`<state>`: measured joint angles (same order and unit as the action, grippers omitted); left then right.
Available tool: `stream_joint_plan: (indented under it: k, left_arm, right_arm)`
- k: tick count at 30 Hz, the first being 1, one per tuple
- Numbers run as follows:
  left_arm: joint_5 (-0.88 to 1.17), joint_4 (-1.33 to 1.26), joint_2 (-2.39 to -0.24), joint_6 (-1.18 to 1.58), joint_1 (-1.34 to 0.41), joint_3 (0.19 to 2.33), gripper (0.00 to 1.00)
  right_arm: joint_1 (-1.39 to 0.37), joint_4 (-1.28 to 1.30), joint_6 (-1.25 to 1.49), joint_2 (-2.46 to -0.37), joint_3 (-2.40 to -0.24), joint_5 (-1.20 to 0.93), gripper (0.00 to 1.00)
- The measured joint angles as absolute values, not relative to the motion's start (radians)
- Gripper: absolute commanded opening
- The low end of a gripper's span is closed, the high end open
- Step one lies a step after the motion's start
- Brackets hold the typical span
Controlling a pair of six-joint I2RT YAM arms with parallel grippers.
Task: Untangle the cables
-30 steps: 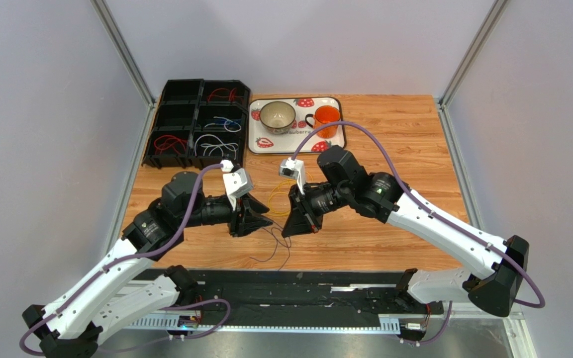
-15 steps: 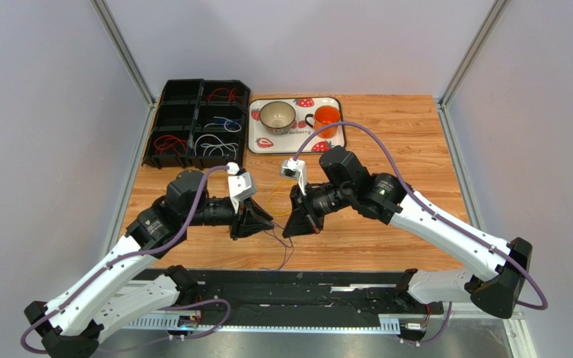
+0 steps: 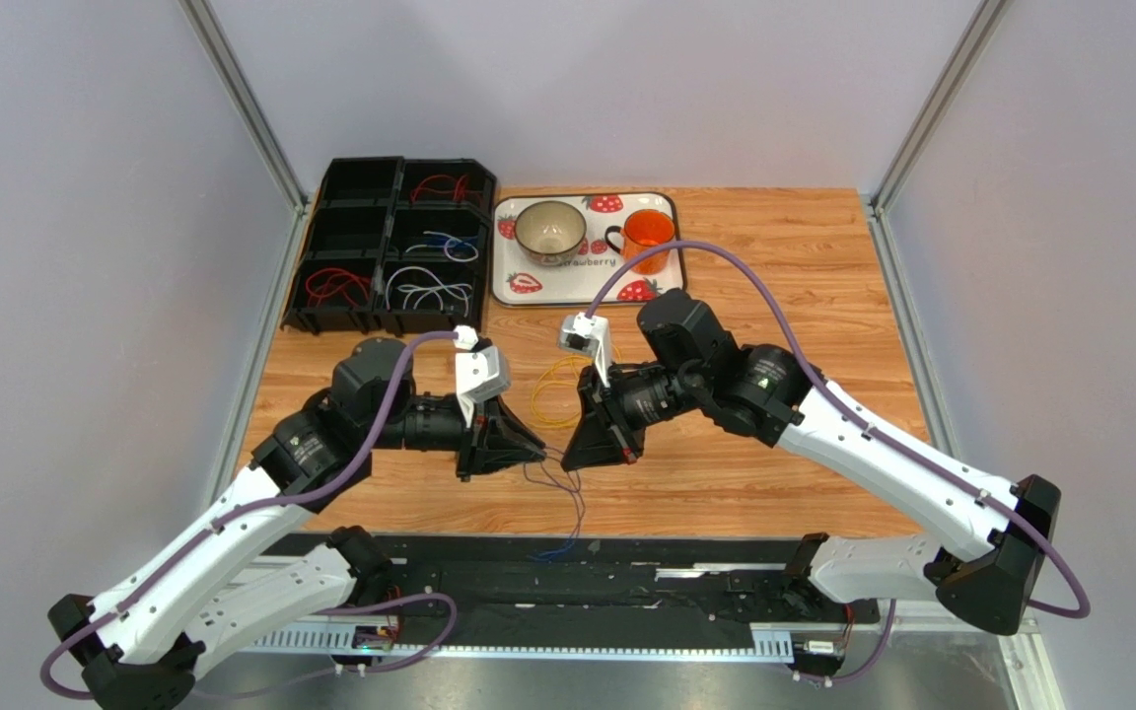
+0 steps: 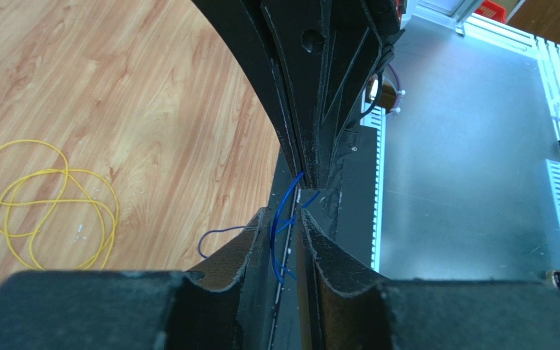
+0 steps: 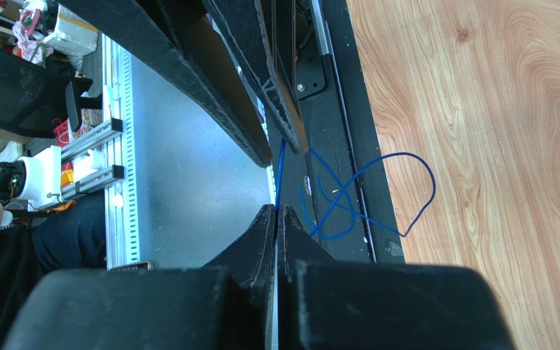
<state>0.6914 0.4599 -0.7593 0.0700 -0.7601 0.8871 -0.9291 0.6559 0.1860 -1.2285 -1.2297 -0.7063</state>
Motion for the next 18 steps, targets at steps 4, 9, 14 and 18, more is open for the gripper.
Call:
stream_joint_plan:
  k: [4, 9, 14, 18]
  left_arm:
    - [0.698, 0.456, -0.781, 0.080, -0.766, 0.887, 0.00]
    - [0.699, 0.443, -0.793, 0.084, -0.767, 0.887, 0.00]
    - [0.645, 0.452, -0.802, 0.088, -0.773, 0.893, 0.00]
    - [0.508, 0.513, -0.865, 0.092, -0.774, 0.970, 0.00]
  right_arm:
    - [-0.929, 0.655, 0.186, -1.223, -1.230, -0.706, 0.00]
    - [-0.929, 0.655, 0.188, -1.214, -1.230, -0.685, 0.00]
    - [-0.929, 0.651, 0.216, -1.199, -1.229, -0.578, 0.86]
    - [-0.925, 0.651, 0.258, -1.192, -1.224, -0.311, 0.87]
